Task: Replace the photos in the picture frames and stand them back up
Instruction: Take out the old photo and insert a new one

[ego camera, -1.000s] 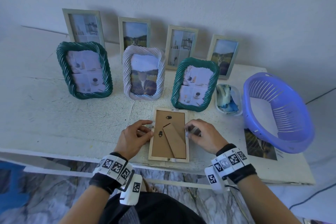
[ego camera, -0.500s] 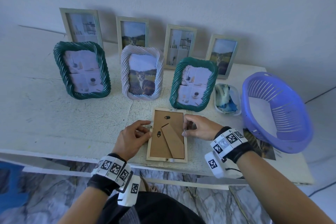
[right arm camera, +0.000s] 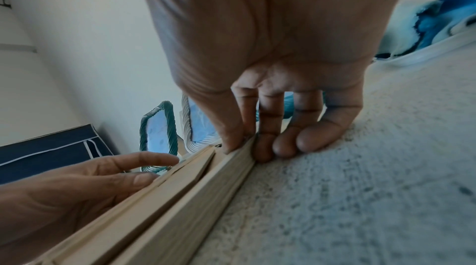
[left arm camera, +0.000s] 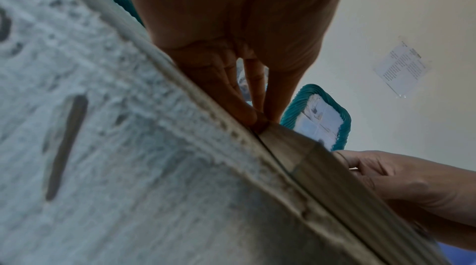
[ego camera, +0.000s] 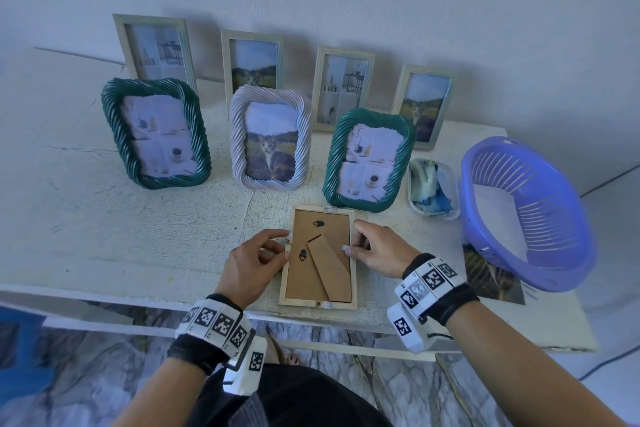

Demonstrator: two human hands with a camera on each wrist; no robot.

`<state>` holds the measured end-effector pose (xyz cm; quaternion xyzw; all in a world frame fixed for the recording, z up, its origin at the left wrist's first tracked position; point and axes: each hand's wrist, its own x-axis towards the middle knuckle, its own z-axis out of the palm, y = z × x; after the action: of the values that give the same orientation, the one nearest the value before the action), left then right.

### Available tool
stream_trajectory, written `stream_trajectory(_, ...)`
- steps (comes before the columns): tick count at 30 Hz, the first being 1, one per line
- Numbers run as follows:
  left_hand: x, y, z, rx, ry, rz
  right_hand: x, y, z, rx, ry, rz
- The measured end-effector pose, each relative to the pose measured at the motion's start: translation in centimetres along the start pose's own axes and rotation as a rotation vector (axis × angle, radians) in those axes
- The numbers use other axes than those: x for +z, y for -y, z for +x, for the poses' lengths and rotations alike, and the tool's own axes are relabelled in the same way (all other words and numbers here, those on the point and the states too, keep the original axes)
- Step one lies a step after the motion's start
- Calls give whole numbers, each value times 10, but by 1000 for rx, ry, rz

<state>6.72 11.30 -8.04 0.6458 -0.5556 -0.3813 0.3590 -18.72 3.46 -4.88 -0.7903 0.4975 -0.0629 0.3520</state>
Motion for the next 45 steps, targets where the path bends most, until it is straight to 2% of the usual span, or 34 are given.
stream_trajectory(6,1,-2,1,35,-4,49,2,1,-2,-6,-24,0)
stream_trajectory(11,2,-5,1,133,17,161,1,4,-2,2,-21,-12)
stream_trajectory(20,1,-4,2,160,35,190,-2,8,-3,15,0,-37)
stream_trajectory(23,2,-3,1,125,38,169,-6,15,2,6,17,-199)
stream_trajectory(25,2,-3,2,96,44,167,-8,23,8,-10,-38,-349)
stream_trajectory(28,1,-3,2,78,54,164,-7,31,18,-12,-103,-428)
stream_trajectory(32,0,-4,2,58,65,146,-6,34,23,21,-54,-451)
stream_trajectory(45,0,-3,3,42,42,95,16,33,10,63,-48,-326)
